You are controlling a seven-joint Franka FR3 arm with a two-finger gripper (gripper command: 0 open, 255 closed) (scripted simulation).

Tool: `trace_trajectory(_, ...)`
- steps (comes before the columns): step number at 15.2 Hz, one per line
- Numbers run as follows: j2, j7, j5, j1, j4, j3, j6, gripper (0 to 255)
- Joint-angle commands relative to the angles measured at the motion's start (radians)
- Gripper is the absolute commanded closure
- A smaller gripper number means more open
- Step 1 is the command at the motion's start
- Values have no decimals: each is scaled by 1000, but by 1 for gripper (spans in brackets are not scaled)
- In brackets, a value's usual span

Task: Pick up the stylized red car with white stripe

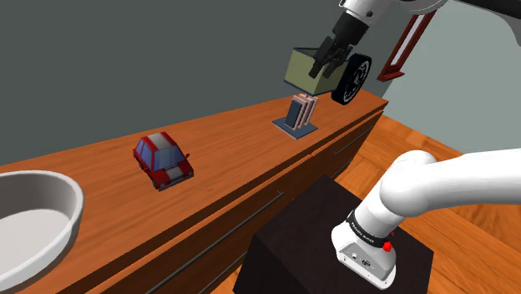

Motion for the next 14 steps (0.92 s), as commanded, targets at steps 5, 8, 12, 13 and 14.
trace_trajectory(5, 137, -120, 19, 69, 37, -5, 73, 0)
trace_trajectory(8, 238, -209, 36, 118, 74, -5, 117, 0)
trace_trajectory(12, 369, -327, 59, 178, 131, 3, 160, 0)
trace_trajectory(13, 400, -356, 64, 193, 147, 6, 169, 0)
trace_trajectory(14, 432, -385, 70, 207, 163, 10, 176, 0)
